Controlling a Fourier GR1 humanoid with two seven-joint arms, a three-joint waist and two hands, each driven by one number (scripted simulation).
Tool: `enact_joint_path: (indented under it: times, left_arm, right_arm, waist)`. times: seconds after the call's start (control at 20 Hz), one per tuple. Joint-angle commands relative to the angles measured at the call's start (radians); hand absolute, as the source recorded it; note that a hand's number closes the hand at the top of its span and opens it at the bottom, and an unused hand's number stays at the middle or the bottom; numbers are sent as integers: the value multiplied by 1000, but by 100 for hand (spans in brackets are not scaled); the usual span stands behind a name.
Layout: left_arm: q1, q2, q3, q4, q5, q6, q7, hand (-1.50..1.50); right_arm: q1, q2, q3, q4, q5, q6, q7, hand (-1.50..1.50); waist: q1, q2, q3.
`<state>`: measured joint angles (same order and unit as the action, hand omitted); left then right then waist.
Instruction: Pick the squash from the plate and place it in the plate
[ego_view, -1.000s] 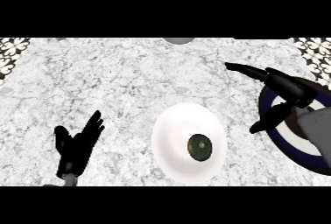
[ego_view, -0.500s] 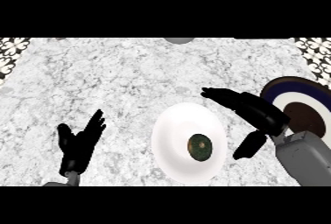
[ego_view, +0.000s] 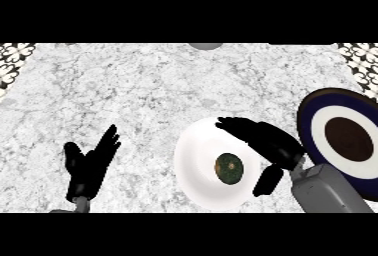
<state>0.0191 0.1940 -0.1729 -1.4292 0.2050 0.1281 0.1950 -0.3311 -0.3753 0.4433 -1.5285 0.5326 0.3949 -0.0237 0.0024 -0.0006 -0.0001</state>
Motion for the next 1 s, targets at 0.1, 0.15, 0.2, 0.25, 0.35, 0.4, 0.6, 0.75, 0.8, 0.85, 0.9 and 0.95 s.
enact_joint_path:
  times: [0.1, 0.15, 0.2, 0.25, 0.35, 0.4, 0.6, 0.75, 0.8, 0.85, 0.9, 0.95]
  left_arm:
    - [-17, -31, 29, -34, -23, -7, 58, 0]
    - [30, -12, 21, -72, -24, -42, 52, 0]
    - [-5, -28, 32, -24, -39, -36, 32, 0]
    - [-29, -79, 25, 75, -50, -14, -29, 0]
    - [-57, -44, 45, -15, -30, -12, 81, 0]
    - [25, -23, 47, -40, -22, -45, 29, 0]
    - [29, -57, 44, 0, -51, -43, -6, 0]
    - [63, -50, 32, -136, -71, -25, 76, 0]
    - [-24, -57, 81, 59, -44, -84, -14, 0]
    - [9, -31, 83, -58, -34, -76, 70, 0]
    - [8, -69, 72, 24, -80, -63, -17, 0]
    - [25, -87, 56, 5, -92, -50, -1, 0]
  right_arm:
    - [75, 41, -36, -66, 83, 64, -11, -150]
    - [65, 69, -38, -44, 93, 71, -3, -150]
    - [53, 114, -25, -51, 118, 71, 38, -150]
    - [29, 97, -41, 3, 136, 56, -5, -150]
    - [125, 99, 39, -86, 211, 1, 41, -150]
    - [118, 82, 30, 9, 252, -60, -44, -150]
    - [54, 165, 0, 3, 287, 1, 75, -150]
    - [71, 165, -8, 42, 333, -21, 11, -150]
    - [43, 207, 8, 127, 363, -53, -3, -150]
    - [166, 153, 34, 27, 379, -75, -16, -150]
    - [48, 192, -42, 145, 360, -35, -50, -150]
    - [75, 186, -36, 144, 383, -56, -75, -150]
  waist:
    - [-2, 0, 0]
    - [0, 0, 0]
    - [-1, 0, 0]
    - [-1, 1, 0]
    - [-4, 0, 0]
    - [1, 0, 0]
    - [1, 0, 0]
    - [2, 0, 0]
    - [0, 1, 0]
    - [-2, 0, 0]
    - [1, 1, 0]
    - [0, 1, 0]
